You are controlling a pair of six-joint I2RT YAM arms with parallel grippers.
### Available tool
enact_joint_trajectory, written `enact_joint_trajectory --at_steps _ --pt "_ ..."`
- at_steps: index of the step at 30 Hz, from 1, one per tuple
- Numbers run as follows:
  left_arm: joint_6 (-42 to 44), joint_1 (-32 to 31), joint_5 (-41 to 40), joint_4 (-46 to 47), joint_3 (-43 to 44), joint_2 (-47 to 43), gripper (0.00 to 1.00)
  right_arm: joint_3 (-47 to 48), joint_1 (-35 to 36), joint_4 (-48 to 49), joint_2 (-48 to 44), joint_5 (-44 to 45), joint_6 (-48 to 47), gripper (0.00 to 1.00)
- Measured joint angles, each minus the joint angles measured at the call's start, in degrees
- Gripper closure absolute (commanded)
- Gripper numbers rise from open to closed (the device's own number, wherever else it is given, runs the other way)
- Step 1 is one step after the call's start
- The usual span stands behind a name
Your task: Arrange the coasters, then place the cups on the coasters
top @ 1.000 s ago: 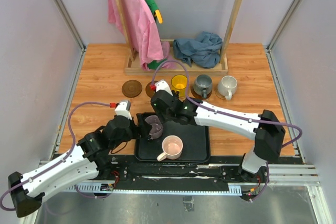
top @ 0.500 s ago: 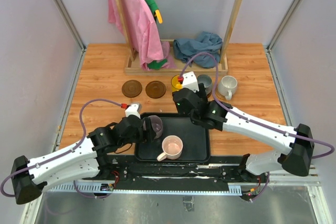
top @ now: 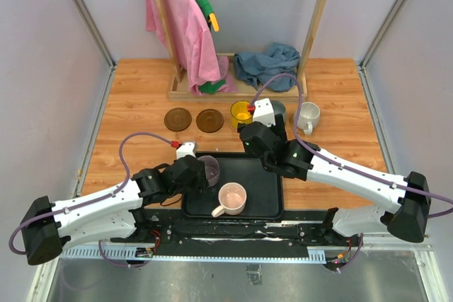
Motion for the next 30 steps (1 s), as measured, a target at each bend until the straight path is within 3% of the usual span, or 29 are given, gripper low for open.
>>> enact_joint_trajectory --at_steps 8,13,19,30 --pt "0.4 -0.2 0.0 3.0 -1.9 2.8 0.57 -0.1 0.0 0.1 0.0 0.0 0.0 0.24" --pt "0.8 -0.2 0.0 4.6 -2.7 4.1 0.73 -0.6 0.0 0.4 0.1 0.0 0.1 0.24" --pt "1.5 -0.4 -0.9 6.9 -3.0 4.5 0.99 -0.6 0.0 0.5 0.2 -0.2 0.5 0.24" --pt "3.8 -1.6 -2.2 6.8 -3.2 3.7 0.99 -2.5 0.0 1.3 0.1 -0.2 1.3 0.24"
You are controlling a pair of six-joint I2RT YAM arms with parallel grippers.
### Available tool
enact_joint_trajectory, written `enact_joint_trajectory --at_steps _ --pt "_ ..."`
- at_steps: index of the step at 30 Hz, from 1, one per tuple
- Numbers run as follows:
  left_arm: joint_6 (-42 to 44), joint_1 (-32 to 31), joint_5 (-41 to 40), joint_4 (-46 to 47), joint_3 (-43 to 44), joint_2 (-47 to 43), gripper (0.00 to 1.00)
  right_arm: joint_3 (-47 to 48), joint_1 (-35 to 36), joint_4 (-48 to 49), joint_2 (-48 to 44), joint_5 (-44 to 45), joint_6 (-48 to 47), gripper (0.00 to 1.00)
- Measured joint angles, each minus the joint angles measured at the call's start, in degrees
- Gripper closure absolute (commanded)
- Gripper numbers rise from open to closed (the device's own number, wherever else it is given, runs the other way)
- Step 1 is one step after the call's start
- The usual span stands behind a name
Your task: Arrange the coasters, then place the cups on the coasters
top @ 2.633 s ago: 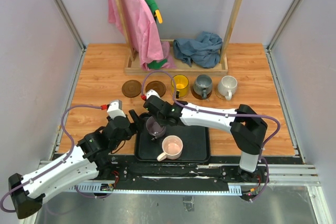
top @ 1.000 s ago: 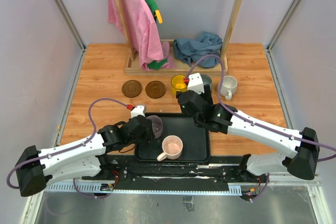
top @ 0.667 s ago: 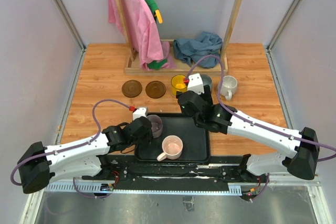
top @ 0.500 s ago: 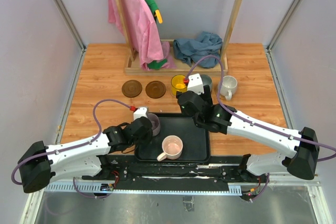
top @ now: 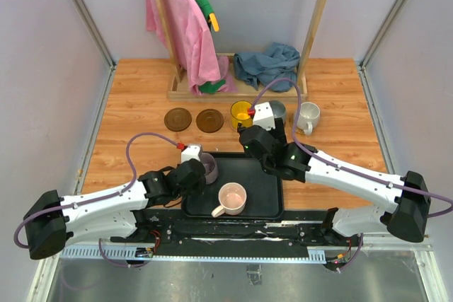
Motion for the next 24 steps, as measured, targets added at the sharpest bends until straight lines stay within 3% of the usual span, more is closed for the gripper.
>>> enact_joint_trajectory --at_steps 9,15,24 --pt "6.1 -0.4 -6.9 -0.3 5.5 0.3 0.99 -2.8 0.0 0.2 -2.4 1.3 0.5 0.24" --pt "12.0 -0.2 -14.7 3.3 12.1 5.5 0.99 -5.6 0.0 0.7 -5.8 4.1 1.0 0.23" --pt "19.8 10.9 -15.8 10.3 19.7 19.8 0.99 -8.5 -1.1 1.3 -10.3 6.6 0.9 0.23"
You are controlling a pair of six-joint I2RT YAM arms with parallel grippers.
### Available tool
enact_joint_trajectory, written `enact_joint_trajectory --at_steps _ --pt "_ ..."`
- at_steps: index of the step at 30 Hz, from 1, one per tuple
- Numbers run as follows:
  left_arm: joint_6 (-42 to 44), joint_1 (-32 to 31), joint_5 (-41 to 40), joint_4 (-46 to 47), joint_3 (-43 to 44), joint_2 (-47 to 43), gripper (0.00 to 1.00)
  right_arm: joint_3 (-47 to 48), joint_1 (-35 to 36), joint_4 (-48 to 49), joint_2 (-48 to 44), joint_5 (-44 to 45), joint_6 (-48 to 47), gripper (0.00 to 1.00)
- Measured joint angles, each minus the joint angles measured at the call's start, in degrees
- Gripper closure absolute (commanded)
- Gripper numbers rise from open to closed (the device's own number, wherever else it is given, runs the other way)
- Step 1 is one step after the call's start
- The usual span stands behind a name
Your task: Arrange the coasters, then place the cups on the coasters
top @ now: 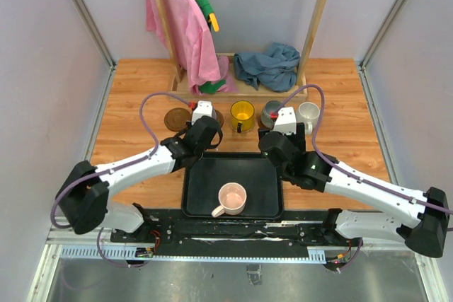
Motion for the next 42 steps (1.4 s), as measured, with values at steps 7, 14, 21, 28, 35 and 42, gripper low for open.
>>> enact_joint_trajectory --at_steps 7,14,21,28,35,42 --pt "2.6 6.6 3.3 3.6 5.6 9.1 0.99 -0.9 -1.7 0.0 -2.3 0.2 -0.8 0.23" --pt "3.3 9.5 7.1 5.8 8.8 14.5 0.99 -0.9 -2.8 0.0 -2.4 0.0 -1.4 0.23" --pt "3.2 11.4 9.6 6.4 9.3 18.2 0.99 -0.9 -3.3 0.0 -0.9 -1.0 -1.4 0.23" --pt "3.2 12.5 11.2 7.2 9.3 20.0 1.0 -0.9 -3.3 0.0 -0.6 -1.4 -1.5 0.23" --pt "2.9 12.8 12.0 9.1 9.4 20.2 0.99 -0.9 -3.3 0.0 -0.1 -2.0 -1.4 0.23" --pt "2.6 12.9 12.8 10.3 10.2 22.2 0.99 -0.9 -3.3 0.0 0.6 -2.8 -1.4 0.23"
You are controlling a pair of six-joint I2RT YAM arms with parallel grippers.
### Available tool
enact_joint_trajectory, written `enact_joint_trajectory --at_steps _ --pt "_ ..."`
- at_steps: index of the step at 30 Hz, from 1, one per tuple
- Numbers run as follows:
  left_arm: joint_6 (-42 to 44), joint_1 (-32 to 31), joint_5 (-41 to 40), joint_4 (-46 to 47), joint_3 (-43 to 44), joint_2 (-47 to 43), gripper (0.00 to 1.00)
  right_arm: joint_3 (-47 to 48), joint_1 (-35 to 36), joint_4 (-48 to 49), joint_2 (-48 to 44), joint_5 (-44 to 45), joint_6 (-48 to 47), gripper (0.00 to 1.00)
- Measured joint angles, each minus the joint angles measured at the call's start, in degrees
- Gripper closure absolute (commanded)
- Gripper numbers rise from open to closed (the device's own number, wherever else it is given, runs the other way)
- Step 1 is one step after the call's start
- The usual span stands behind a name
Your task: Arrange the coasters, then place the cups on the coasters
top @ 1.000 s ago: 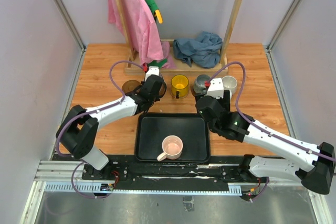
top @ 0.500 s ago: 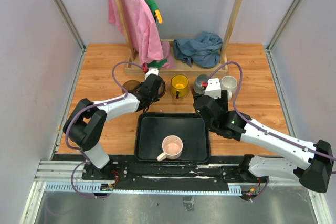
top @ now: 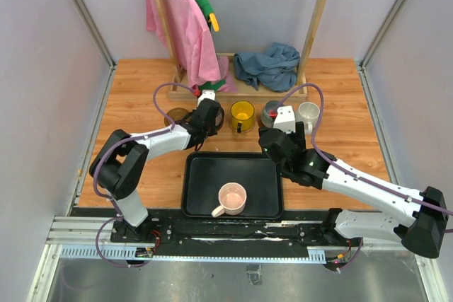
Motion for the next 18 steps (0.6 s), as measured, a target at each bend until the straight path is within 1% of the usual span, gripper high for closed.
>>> enact_joint_trajectory --at_steps 16,18 --pt "-0.7 0.5 0.2 0.4 0.1 0.9 0.99 0.0 -0.1 0.0 1.0 -1.2 0.0 0.23" --pt "-0.9 0.6 0.1 0.4 0.1 0.9 0.97 0.0 -0.1 0.0 1.1 -1.3 0.1 0.23"
